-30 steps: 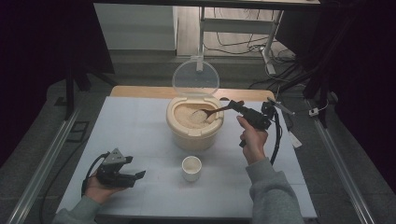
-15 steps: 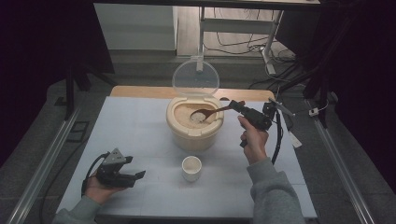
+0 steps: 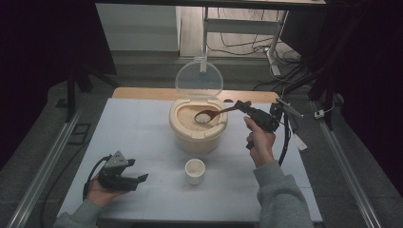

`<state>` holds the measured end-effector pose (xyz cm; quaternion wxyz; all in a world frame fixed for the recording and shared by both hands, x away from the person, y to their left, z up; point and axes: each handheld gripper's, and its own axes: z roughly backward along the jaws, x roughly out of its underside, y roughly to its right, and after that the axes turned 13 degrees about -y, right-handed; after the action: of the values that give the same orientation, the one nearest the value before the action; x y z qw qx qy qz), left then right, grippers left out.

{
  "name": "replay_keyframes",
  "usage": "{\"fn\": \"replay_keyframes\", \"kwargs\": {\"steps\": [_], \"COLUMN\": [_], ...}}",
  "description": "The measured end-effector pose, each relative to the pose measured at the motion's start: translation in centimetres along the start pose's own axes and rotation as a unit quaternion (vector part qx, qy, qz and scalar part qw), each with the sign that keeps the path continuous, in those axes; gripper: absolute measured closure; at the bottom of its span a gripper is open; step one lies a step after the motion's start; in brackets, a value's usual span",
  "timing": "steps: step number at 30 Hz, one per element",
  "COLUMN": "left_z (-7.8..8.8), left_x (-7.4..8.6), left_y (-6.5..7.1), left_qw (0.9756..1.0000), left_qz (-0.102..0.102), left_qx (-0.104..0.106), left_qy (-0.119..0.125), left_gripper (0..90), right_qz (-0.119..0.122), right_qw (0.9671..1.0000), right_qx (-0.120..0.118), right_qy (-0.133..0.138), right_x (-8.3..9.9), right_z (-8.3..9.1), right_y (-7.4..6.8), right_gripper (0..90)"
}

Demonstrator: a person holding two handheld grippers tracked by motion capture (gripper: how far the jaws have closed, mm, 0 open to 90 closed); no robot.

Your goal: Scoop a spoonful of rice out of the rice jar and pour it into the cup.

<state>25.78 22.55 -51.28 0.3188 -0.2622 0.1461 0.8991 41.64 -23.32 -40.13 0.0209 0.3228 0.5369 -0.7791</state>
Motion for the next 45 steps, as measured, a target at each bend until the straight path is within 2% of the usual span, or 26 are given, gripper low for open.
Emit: {"fn": "replay_keyframes", "kwargs": {"steps": [10, 19, 25, 37, 45], "left_z": [0.0, 0.0, 0.1, 0.0, 0.0], "left_x": [0.0, 0.0, 0.0, 0.0, 0.0], "left_y": [0.0, 0.0, 0.0, 0.1, 0.1], "left_qw": [1.0000, 1.0000, 1.0000, 1.0000, 1.0000], "left_qz": [0.001, 0.001, 0.001, 0.001, 0.001], "left_qx": [0.001, 0.000, 0.000, -0.002, -0.002], "left_qy": [0.001, 0.001, 0.001, -0.001, -0.002], "left_gripper": [21.5, 21.5, 21.5, 21.5, 21.5], "right_qz": [-0.013, -0.016, -0.020, -0.020, -0.026], "right_qw": [0.9999, 0.9988, 0.9974, 0.9945, 0.9928], "right_qx": [-0.005, -0.028, -0.041, -0.044, -0.027], "right_qy": [-0.006, -0.035, -0.055, -0.093, -0.114], "right_x": [-0.1, 0.8, 1.9, 4.8, 6.2], "right_z": [0.7, 1.4, 1.7, 2.4, 2.2], "right_y": [-0.3, -1.2, -1.2, 0.0, 1.6], "right_gripper": [83.1, 83.1, 83.0, 83.1, 83.0]}}
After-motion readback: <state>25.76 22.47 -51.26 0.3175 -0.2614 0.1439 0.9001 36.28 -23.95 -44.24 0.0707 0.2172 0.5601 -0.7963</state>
